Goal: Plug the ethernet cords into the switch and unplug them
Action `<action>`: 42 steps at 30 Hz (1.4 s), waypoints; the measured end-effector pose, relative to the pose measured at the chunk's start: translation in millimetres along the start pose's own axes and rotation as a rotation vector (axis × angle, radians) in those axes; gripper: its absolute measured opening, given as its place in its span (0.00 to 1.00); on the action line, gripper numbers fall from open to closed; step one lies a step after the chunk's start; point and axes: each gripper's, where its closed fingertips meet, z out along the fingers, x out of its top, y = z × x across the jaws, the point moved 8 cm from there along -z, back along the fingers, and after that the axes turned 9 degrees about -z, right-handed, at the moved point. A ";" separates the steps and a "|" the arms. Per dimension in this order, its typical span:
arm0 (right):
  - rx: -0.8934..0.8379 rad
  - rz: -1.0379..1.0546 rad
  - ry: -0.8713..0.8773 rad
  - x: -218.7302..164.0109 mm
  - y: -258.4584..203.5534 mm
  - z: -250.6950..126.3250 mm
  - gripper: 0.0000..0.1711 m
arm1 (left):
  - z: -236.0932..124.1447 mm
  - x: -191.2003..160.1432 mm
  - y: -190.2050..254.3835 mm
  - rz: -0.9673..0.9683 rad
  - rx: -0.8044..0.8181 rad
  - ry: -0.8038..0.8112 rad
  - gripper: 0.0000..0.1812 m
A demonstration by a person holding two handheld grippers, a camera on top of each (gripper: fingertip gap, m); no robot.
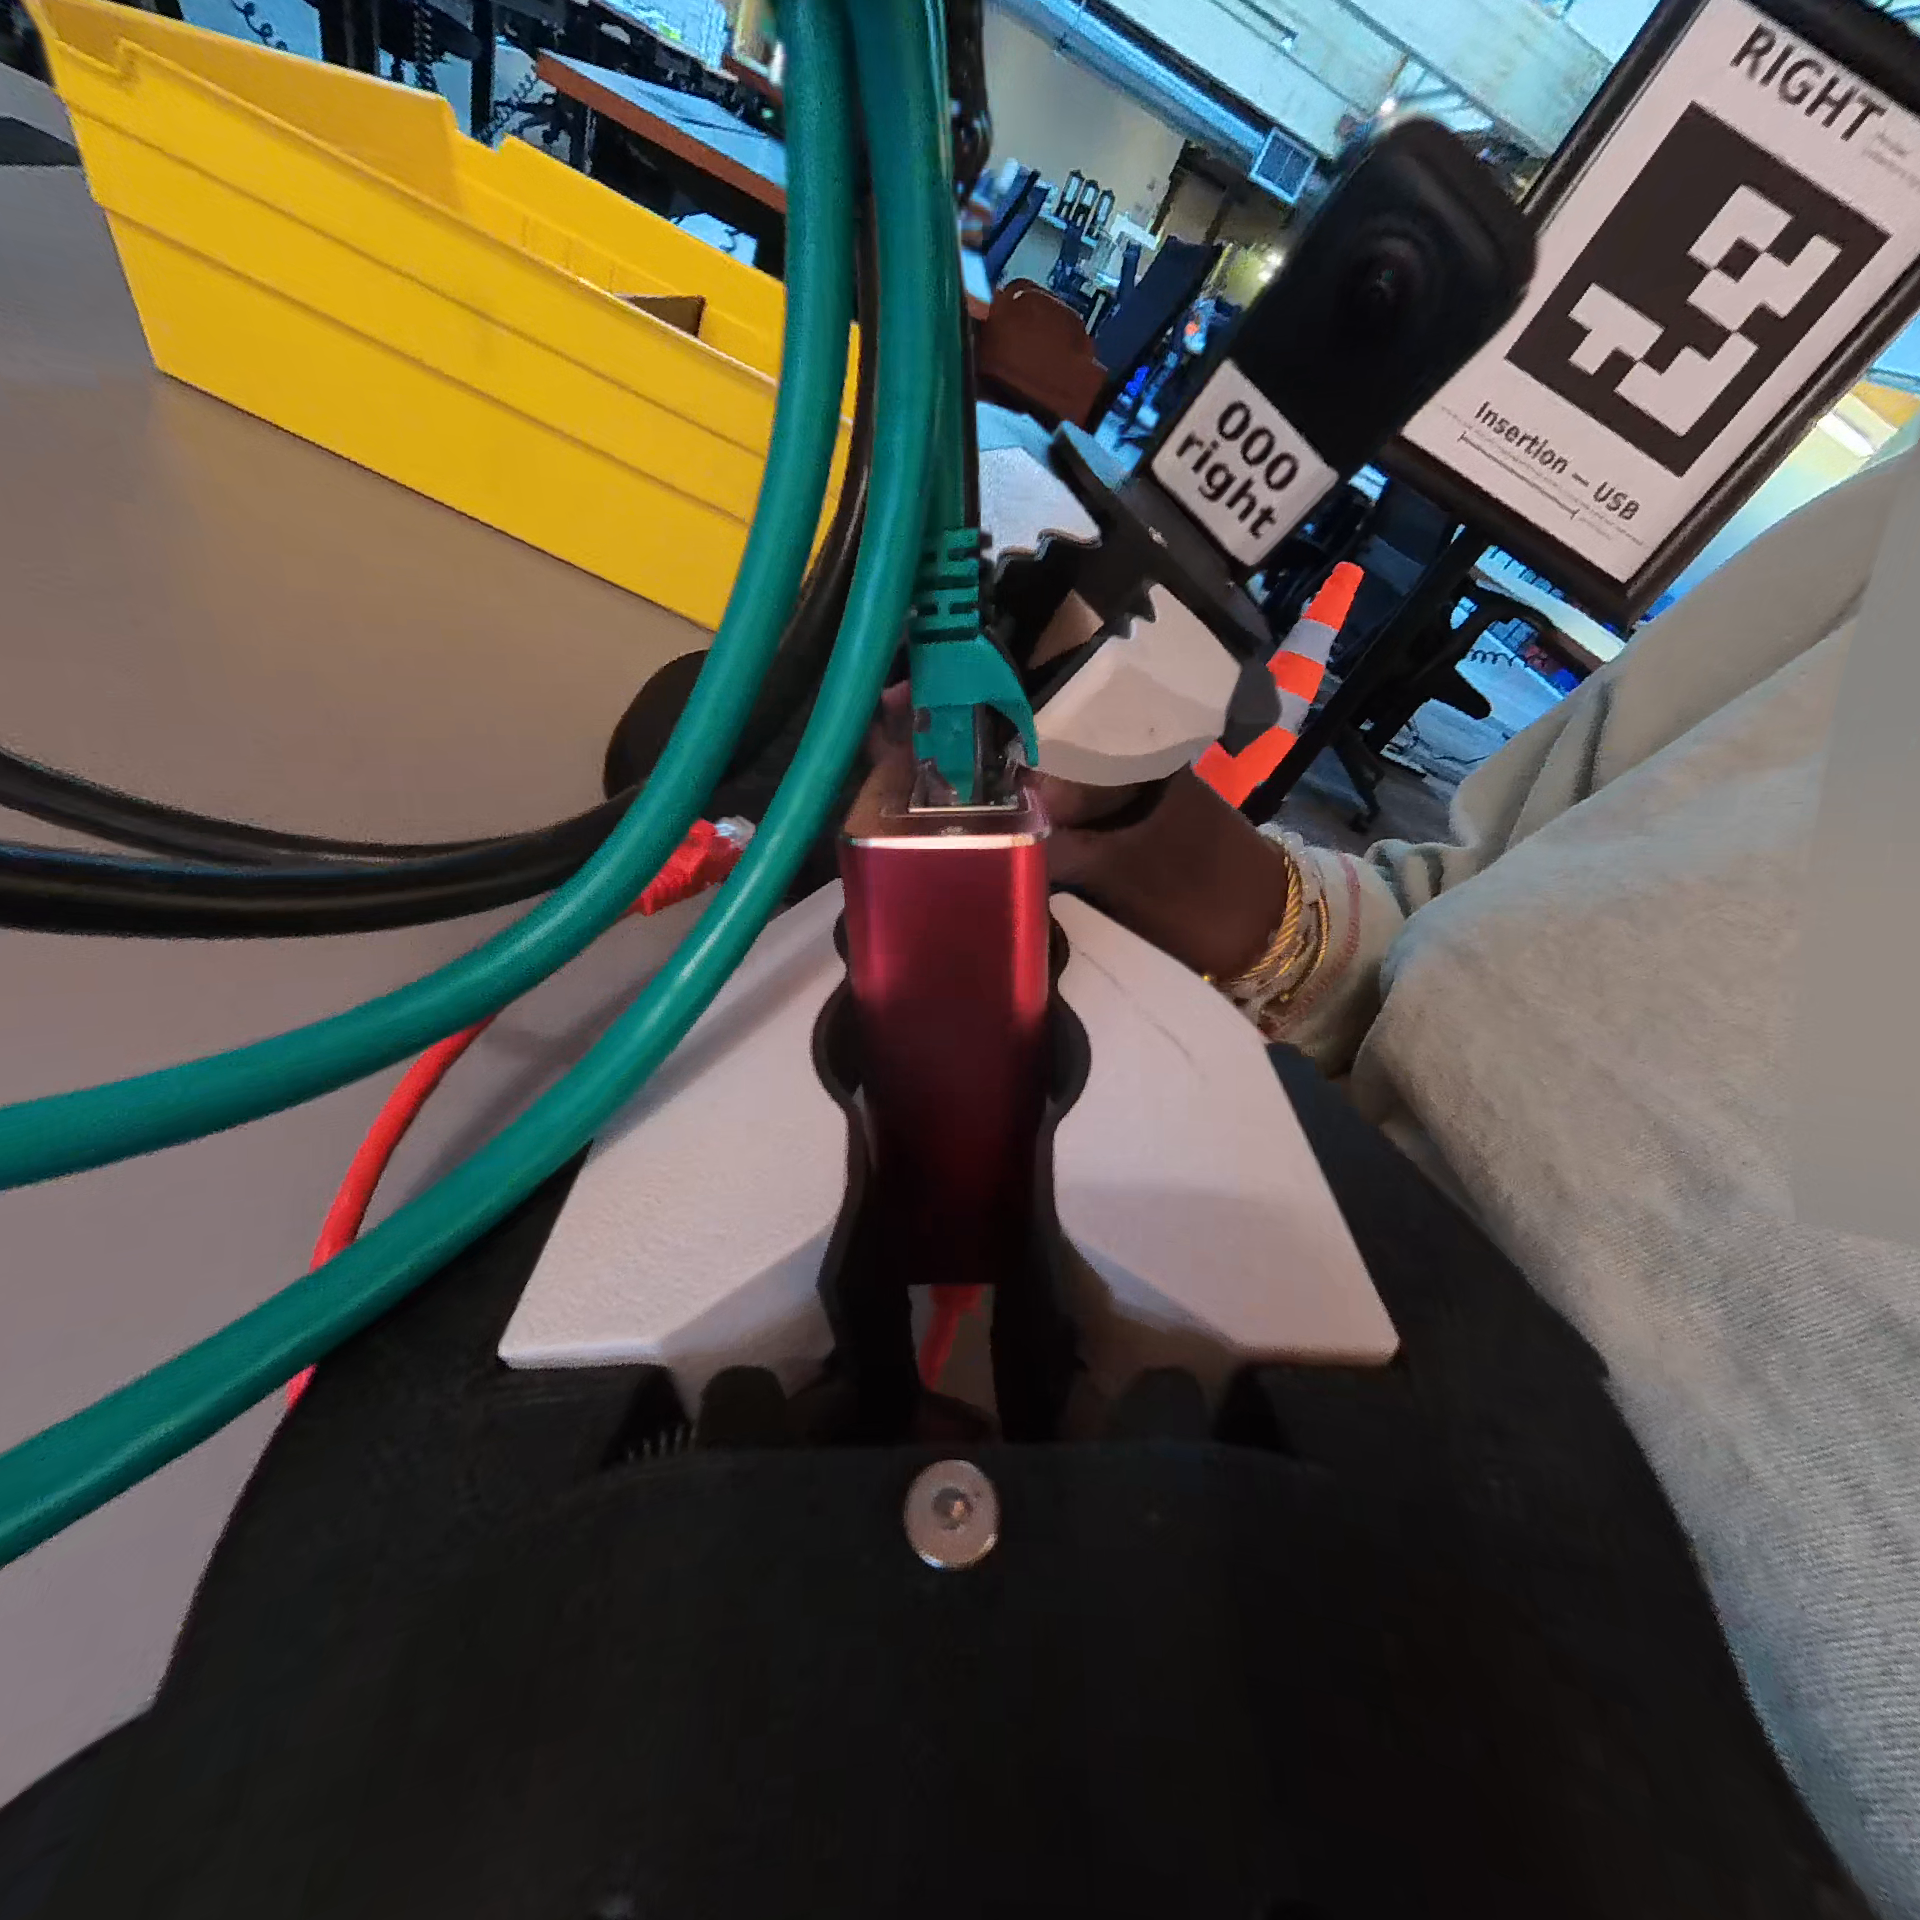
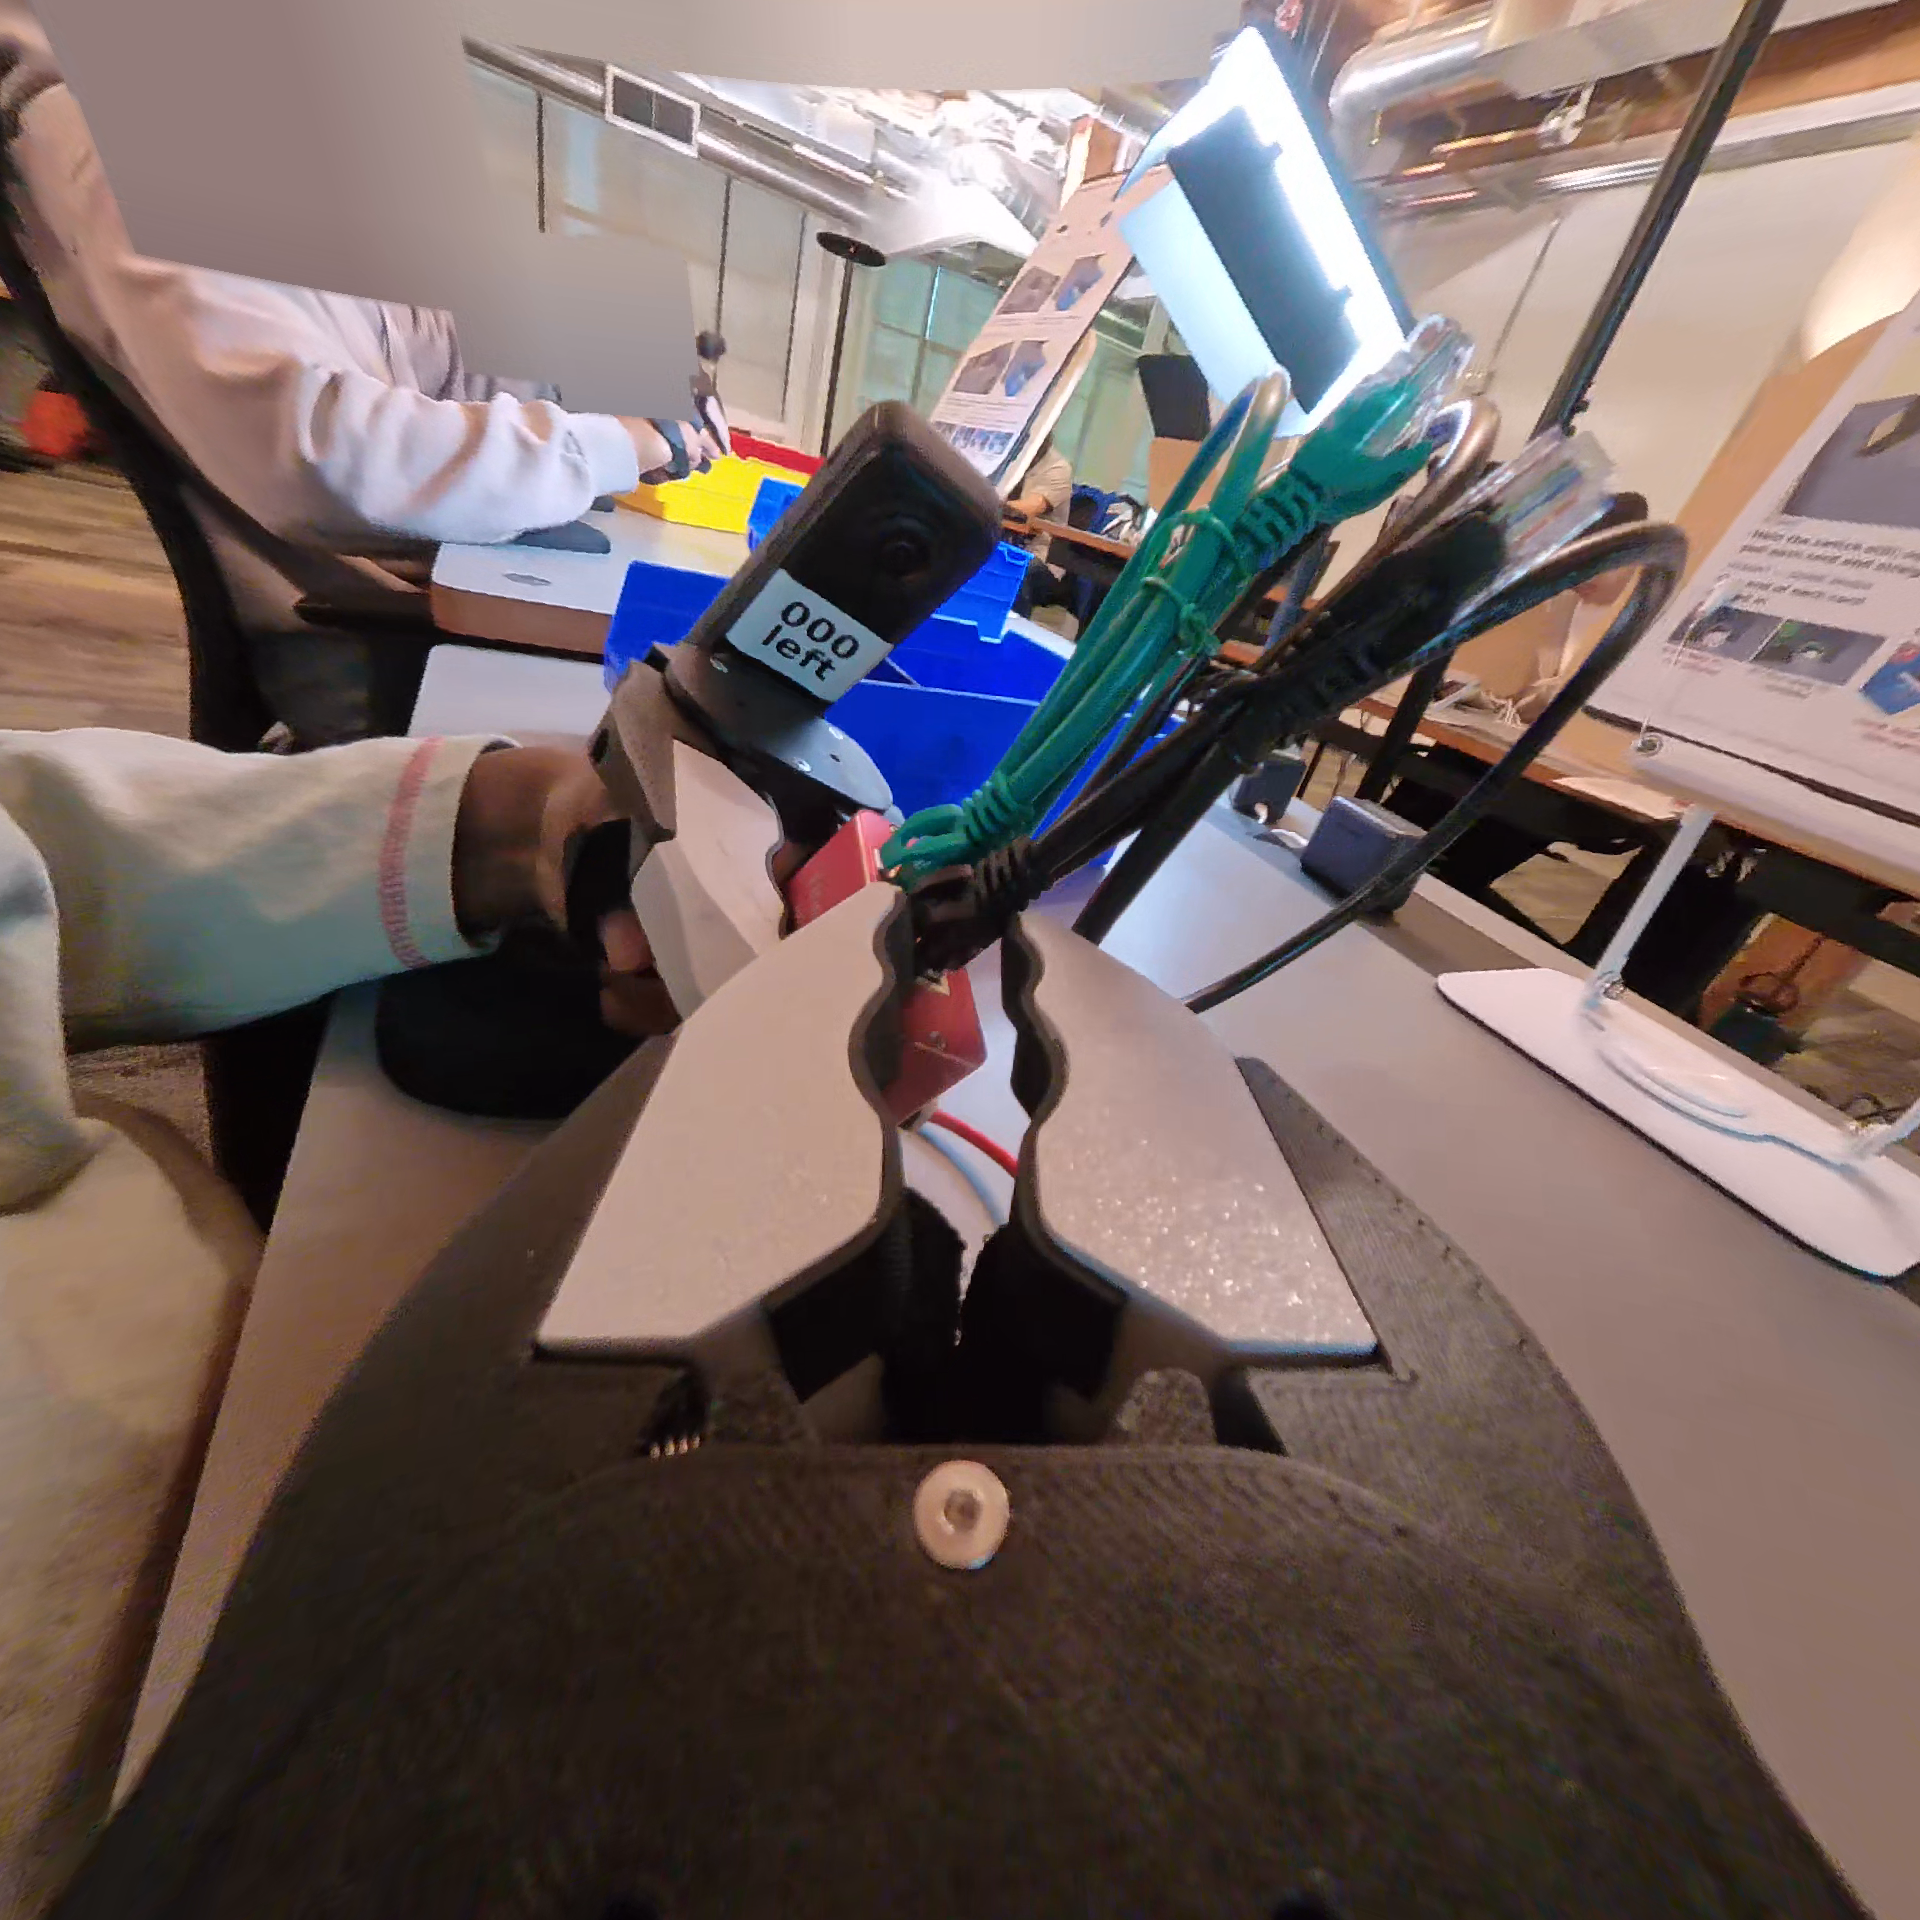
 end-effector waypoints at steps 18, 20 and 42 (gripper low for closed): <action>0.153 0.435 0.234 -1.8 1.9 8.5 0.08 | -5.3 0.9 6.5 0.029 -0.109 0.027 0.17; 0.290 0.649 0.255 -7.0 6.3 9.9 0.08 | -6.8 -0.3 7.8 0.054 -0.097 0.042 0.16; 0.335 0.345 0.059 -0.7 0.8 -3.7 0.10 | 1.1 -7.1 12.1 0.117 -0.085 -0.057 0.17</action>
